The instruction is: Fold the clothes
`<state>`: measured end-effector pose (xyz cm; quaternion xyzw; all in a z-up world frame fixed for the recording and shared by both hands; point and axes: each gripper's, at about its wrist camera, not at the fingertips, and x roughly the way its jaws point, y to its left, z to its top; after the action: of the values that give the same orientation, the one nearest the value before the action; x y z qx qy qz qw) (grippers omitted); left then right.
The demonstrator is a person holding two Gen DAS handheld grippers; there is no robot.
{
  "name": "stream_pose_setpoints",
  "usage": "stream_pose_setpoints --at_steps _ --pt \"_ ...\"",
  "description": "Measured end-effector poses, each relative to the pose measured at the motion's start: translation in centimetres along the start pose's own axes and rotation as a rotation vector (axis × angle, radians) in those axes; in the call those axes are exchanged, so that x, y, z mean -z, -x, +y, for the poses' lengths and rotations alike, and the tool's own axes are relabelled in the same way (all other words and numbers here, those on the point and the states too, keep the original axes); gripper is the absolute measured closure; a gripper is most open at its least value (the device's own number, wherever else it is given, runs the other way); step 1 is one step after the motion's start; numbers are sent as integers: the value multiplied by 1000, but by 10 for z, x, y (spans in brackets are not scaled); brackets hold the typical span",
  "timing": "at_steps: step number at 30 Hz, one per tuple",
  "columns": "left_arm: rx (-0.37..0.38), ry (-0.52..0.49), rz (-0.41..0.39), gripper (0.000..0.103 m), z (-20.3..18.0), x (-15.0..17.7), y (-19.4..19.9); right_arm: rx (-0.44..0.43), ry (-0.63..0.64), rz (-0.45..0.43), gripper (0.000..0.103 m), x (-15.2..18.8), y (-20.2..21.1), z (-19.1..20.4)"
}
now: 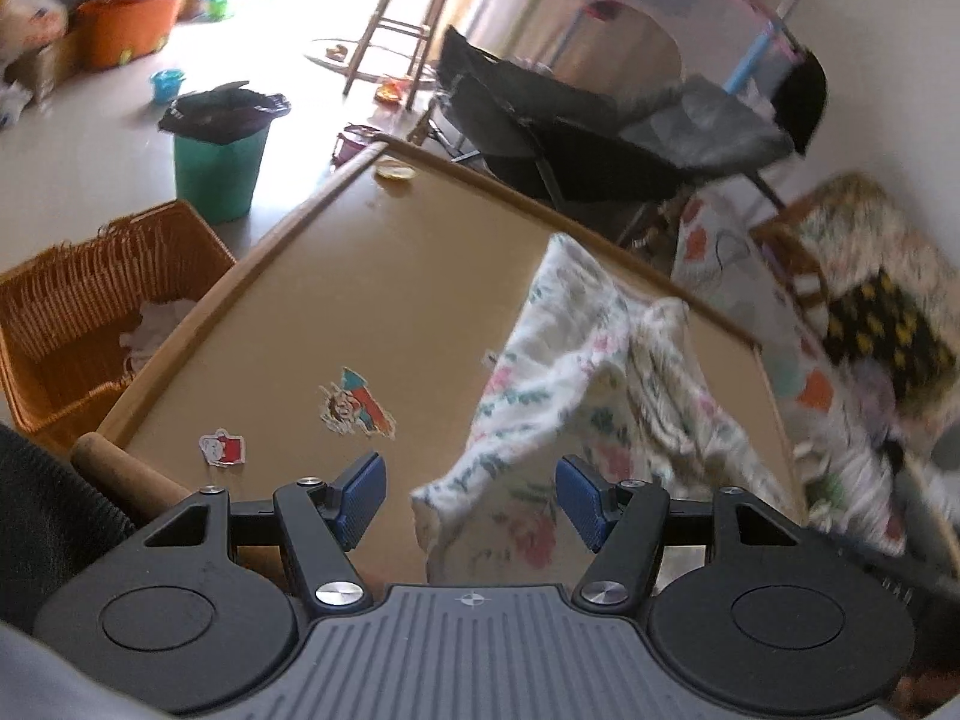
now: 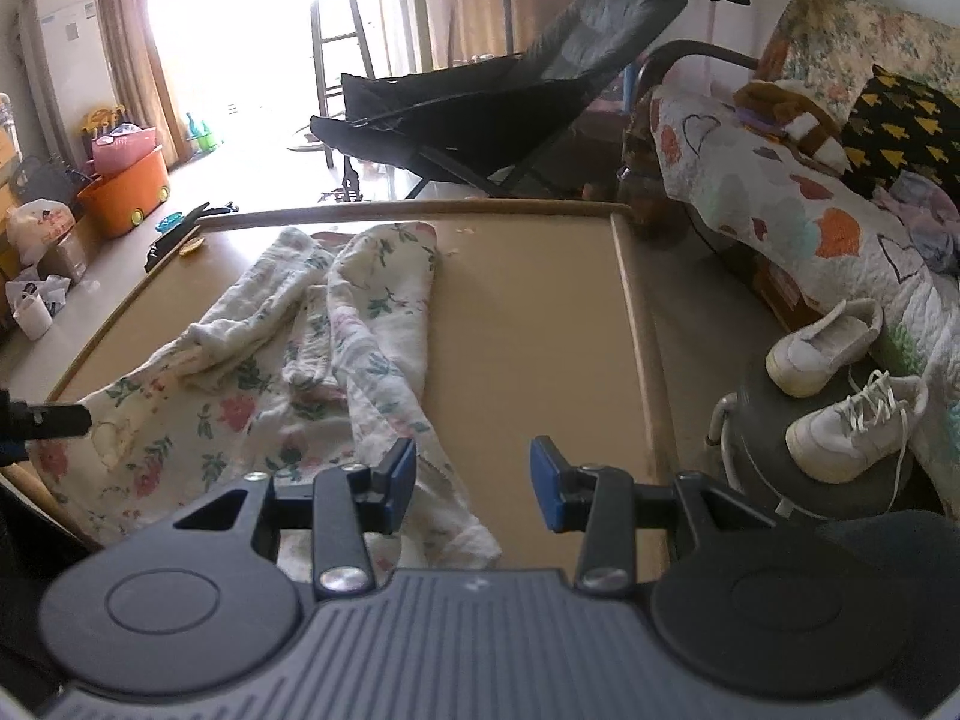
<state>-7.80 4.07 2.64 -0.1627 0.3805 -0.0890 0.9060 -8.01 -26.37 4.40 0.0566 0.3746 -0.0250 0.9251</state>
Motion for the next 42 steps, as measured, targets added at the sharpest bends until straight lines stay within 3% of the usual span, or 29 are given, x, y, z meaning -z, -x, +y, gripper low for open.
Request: stream_pose_setpoints --at_steps 5,6,7,9,13,18,25,32,39,42 --pt "-10 -64 7 43 -6 2 2 -13 -20 -11 62 1 3 -4" --pt "-11 -72 1 50 -7 2 3 -16 -21 -12 62 1 3 -5" --pt "-10 -78 -4 67 -7 2 4 -19 -22 -13 62 1 3 -5" --pt "-14 -92 -21 79 -9 2 7 -25 -23 -16 62 1 4 -5" --pt "-3 -134 -63 92 -16 3 16 -34 -21 -19 62 1 5 -4" --pt "29 -194 -79 96 -30 6 22 -39 -19 -18 62 1 6 -3" --pt "128 -276 -62 97 -45 12 26 -45 -17 -27 62 1 8 -3" --pt "90 -430 57 97 -67 26 8 -60 8 -17 62 3 7 2" --pt "70 -471 188 95 -68 28 -11 -88 64 -9 62 4 10 13" --pt "77 -457 196 87 -64 26 -12 -98 70 -15 62 4 13 15"
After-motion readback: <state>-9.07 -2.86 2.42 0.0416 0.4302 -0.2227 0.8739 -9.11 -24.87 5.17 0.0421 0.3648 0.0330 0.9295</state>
